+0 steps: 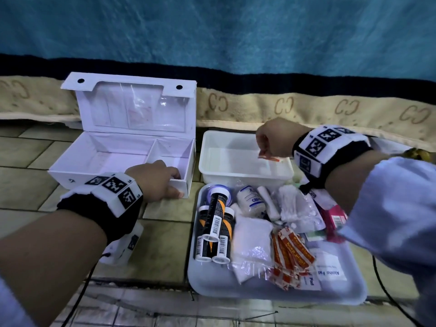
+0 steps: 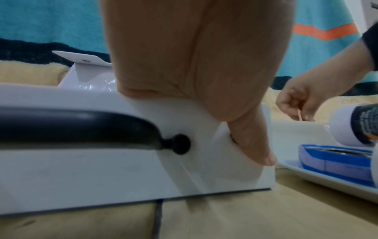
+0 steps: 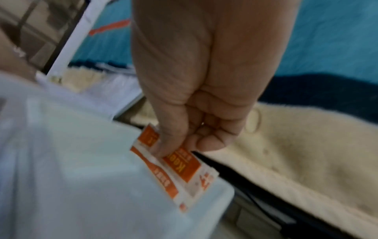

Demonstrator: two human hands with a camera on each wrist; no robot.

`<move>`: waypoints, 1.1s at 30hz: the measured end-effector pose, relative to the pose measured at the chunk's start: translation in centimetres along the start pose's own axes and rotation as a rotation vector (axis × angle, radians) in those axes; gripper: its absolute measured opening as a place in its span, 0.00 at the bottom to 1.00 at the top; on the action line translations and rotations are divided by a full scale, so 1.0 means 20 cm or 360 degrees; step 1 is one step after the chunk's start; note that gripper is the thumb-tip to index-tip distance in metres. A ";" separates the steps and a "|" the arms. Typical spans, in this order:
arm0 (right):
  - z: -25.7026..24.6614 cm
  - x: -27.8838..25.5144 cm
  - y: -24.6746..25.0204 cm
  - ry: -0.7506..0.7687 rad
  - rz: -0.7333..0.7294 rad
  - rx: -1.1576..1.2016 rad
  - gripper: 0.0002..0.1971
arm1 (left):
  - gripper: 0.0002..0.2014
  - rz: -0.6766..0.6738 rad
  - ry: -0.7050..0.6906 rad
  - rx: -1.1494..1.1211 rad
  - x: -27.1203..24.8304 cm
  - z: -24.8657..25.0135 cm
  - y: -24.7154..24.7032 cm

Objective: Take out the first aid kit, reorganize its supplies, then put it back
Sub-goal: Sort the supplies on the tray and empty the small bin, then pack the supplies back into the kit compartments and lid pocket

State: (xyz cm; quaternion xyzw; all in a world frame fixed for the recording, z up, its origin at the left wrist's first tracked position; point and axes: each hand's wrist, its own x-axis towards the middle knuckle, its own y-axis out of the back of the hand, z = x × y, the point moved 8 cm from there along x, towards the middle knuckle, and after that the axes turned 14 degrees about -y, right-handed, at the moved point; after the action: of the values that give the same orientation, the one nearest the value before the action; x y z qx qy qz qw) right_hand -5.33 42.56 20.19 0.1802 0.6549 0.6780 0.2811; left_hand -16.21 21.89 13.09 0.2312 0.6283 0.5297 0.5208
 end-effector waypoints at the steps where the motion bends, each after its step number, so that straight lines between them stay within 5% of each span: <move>1: 0.02 -0.04 0.08 -0.0022 0.0094 0.0075 0.06 | 0.28 0.0004 -0.0003 0.0003 0.00 0.00 0.00; 5: 0.13 -0.26 0.26 -0.0123 0.0220 0.0469 0.09 | 0.27 0.0031 -0.0014 0.0015 0.01 0.00 0.00; 10: 0.26 -0.63 0.03 -0.0223 -0.0312 0.0888 0.13 | 0.26 0.0048 -0.0012 0.0000 0.01 0.00 0.00; 14: 0.30 -0.75 -0.26 -0.0384 -0.0480 0.0877 0.16 | 0.25 0.0034 -0.0008 -0.0005 0.01 0.00 0.00; 18: 0.29 -0.75 -0.38 -0.0417 -0.0335 0.0783 0.17 | 0.25 0.0004 -0.0004 -0.0030 0.01 0.00 0.00; 25: 0.22 -0.76 -0.24 -0.0397 -0.0137 0.0679 0.13 | 0.24 0.0081 0.0083 0.0035 -0.02 0.00 0.02; 30: -0.07 -0.77 -0.08 -0.0081 -0.0078 0.0917 0.15 | 0.23 0.0555 -0.0013 -0.0393 -0.09 -0.01 0.09; 33: -0.29 -0.72 -0.07 0.0149 -0.0119 0.0887 0.30 | 0.20 0.1037 -0.0211 -0.0424 -0.21 0.06 0.19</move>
State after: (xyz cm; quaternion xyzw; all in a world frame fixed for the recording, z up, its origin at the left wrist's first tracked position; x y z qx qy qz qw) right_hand 2.48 29.10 20.17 0.1948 0.8344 0.4685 0.2151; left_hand -14.73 20.19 18.41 0.3835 0.4119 0.7290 0.3897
